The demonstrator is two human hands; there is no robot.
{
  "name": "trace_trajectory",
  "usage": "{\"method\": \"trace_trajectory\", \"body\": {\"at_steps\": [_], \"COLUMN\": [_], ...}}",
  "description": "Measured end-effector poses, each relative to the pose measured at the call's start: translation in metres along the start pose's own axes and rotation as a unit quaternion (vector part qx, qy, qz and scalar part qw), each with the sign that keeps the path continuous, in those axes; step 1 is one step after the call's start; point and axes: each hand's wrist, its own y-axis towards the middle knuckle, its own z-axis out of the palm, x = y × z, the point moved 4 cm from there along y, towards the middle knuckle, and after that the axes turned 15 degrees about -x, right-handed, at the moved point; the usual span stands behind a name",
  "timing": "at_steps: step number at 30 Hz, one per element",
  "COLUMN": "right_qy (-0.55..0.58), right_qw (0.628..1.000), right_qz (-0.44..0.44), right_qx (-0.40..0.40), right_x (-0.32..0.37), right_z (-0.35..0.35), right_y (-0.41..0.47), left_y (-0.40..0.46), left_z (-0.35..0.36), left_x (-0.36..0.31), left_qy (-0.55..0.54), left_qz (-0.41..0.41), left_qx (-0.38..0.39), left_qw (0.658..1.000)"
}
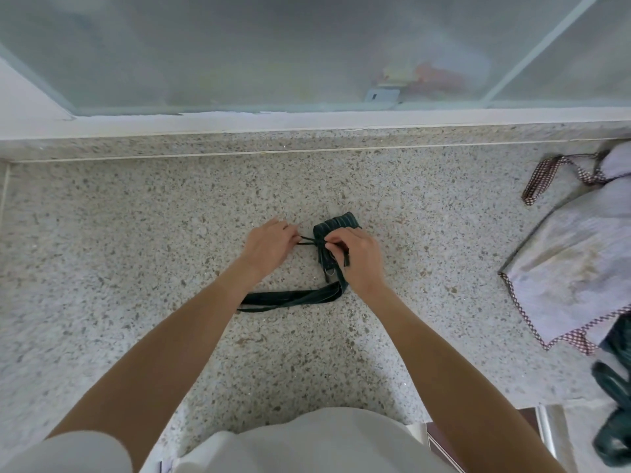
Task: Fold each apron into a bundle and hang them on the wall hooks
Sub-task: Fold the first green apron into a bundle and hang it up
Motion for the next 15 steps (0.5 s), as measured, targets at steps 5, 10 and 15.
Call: {"method": "trace_trajectory", "body": {"at_steps": [5, 10, 15], "right_qy": [-0.001, 0.052, 0.108], "right_qw": [0.993, 0.978, 0.948], "right_qz": [0.114, 0.203, 0.297], "right_qx": [-0.002, -0.014, 0.024], "right_x": [-0.008, -0.011, -0.008], "right_z": [-0.011, -0.024, -0.031], "right_y": [-0.006, -0.014, -0.013], "left_y": [-0.004, -0.014, -0.019], "left_z": [-0.001, -0.008, -0.012], "left_x": [0.009, 0.012, 0.004], "left_qy": [-0.010, -0.012, -0.018], "left_qz": [0.019, 0.082, -0.066], "left_qx": [0.004, -0.029, 0.008], "left_qw": [1.000, 0.996, 0.998]}}
